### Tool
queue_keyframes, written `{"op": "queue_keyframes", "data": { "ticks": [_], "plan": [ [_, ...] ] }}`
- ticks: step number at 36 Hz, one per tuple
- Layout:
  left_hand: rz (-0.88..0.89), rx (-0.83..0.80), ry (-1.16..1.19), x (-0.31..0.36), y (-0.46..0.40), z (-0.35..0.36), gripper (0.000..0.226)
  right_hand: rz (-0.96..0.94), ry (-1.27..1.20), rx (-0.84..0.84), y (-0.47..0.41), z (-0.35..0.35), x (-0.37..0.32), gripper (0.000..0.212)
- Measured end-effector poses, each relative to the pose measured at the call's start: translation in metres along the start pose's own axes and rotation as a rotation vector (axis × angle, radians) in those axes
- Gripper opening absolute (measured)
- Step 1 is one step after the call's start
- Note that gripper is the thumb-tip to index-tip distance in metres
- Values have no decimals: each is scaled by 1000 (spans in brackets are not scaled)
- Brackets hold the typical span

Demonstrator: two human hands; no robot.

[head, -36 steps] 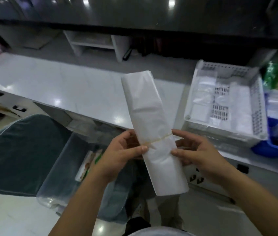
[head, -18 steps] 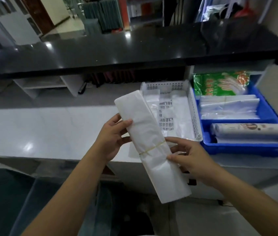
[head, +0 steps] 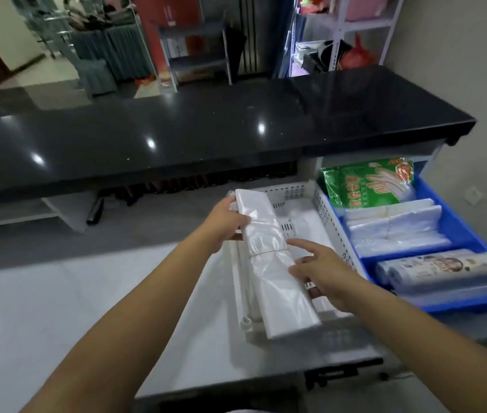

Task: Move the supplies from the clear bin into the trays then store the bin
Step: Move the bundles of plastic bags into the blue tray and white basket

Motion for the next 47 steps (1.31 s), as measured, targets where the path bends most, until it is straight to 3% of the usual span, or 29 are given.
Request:
{"op": "queue_keyframes", "data": {
  "ticks": [3,6,8,12,14,18,22,26,38,43,47],
  "plan": [
    [5,69,-223,-8,-33,-16,72,46,8,60,-29,7,8,56],
    [84,136,-812,-12,-53,-24,81,81,38,119,-48,10,20,55],
    [190,173,-1147,-11,-60,-17,74,75,103,161,-56,11,28,57],
    [433,85,-1325,-7,-64,16,36,-11,290,211,-61,16,26,62],
    [470,-14,-1432,-13,-70,32,41,-57,546,206,-59,22,19,73],
    [465,-55,-1457,-15,-83,46,60,-217,1139,52,-50,50,12,95],
    [406,-101,-1468,-25,-94,62,67,-193,1483,-125,-46,59,37,79],
    [414,-65,-1538,-29,-104,66,67,-193,1496,-131,-42,53,55,68],
    [423,-36,-1522,-26,-106,63,65,-205,1511,-161,-43,47,64,78],
    [386,-118,-1467,-19,-102,61,63,-196,1442,-157,-42,48,54,81],
    [396,-63,-1359,-1,-75,46,72,-297,1377,-145,-26,52,36,73]
  ]
}}
Point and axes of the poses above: each hand's wrist, its own y-axis away from the middle knuckle, its own z-axis out of the palm, x = y × z, the point moved 9 cm from there along -y, towards the middle knuckle, and after that the axes turned 15 degrees about -y, right-handed, at the moved point
